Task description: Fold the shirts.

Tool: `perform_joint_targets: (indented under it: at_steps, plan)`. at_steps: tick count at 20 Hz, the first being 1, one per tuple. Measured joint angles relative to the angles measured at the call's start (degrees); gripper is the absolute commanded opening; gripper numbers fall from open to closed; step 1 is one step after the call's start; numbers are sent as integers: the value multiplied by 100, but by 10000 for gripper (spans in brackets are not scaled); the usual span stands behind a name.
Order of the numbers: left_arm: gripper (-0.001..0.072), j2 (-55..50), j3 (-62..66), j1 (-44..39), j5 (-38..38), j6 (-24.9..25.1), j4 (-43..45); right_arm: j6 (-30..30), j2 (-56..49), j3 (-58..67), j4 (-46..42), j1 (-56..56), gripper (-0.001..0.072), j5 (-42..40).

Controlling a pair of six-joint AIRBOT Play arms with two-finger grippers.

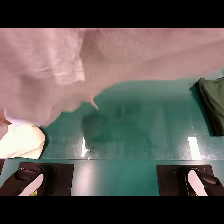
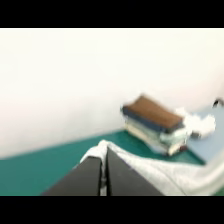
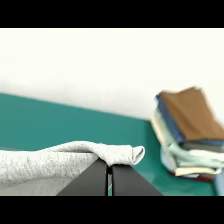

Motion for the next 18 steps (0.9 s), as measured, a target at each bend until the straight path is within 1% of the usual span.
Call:
perform_joint_targets:
  at_steps: [3, 5, 8, 12, 15, 18]
  plan:
    - [22, 7, 170, 0, -39, -81, -2, 9, -306, 748, -125, 2, 13, 463]
    - [22, -4, -188, 0, -133, -107, 120, 87, -723, 1123, -190, 2, 14, 933]
    - [23, -153, -1226, 0, -374, -129, 400, 164, -1458, 1200, -212, 2, 13, 1561]
    - [23, -811, -2865, -2, -498, -125, 595, 212, -2612, 516, -267, 9, 14, 2114]
    - [23, -1714, -3700, -2, -186, -26, 656, 219, -3617, -103, -269, 70, 14, 2225]
    - [23, -2802, -3930, -2, 612, 94, 667, 225, -4647, -374, -267, 197, 13, 1952]
